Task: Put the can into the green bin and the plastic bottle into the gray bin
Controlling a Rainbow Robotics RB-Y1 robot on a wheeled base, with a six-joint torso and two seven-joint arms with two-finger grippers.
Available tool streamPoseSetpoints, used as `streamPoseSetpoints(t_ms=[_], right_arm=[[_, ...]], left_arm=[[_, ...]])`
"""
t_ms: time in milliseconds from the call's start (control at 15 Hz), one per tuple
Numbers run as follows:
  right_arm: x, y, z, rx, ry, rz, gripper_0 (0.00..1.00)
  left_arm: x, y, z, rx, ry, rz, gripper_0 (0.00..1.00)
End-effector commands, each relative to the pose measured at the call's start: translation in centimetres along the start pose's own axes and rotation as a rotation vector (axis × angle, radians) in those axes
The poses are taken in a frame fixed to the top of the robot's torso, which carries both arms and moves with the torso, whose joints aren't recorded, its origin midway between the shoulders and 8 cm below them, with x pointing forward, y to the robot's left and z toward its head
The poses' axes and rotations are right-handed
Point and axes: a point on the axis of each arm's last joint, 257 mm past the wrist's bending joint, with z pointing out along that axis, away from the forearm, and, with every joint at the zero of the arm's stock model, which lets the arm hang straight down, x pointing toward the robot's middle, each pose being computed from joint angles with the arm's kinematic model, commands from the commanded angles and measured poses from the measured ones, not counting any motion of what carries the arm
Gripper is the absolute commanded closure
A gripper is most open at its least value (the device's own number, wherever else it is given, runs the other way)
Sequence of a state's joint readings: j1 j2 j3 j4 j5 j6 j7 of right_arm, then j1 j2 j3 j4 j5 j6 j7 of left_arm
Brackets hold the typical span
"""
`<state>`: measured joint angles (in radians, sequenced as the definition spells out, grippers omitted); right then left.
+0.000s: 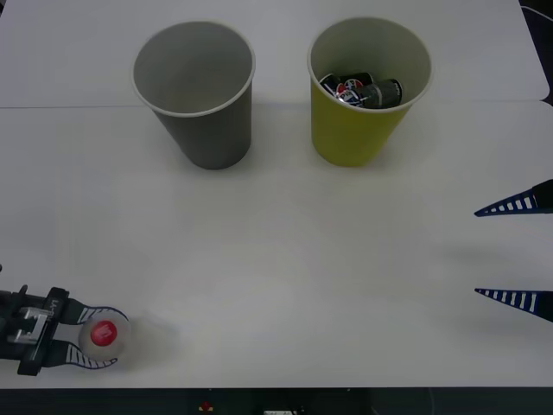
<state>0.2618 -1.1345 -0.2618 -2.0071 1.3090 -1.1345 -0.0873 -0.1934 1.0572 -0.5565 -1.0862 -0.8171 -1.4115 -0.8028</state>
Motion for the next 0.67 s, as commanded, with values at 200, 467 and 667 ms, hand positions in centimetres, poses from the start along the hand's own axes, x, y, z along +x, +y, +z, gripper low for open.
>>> streamPoseSetpoints(t_ms=[200, 467, 667], right_arm=[[0.0, 0.0, 0.0, 0.0, 0.0, 0.0, 0.0], [0.0, 0.0, 0.0, 0.0, 0.0, 0.0, 0.0], [0.0, 0.0, 0.0, 0.0, 0.0, 0.0, 0.0]], left_arm=[[-1.1, 0.3, -0.4, 0.041, 0.021, -0.025, 1.0], [-3.6, 0.7, -1.2, 0.068, 0.069, -0.042, 1.0], [-6.1, 0.8, -1.0, 0.077, 0.099, -0.08, 1.0]])
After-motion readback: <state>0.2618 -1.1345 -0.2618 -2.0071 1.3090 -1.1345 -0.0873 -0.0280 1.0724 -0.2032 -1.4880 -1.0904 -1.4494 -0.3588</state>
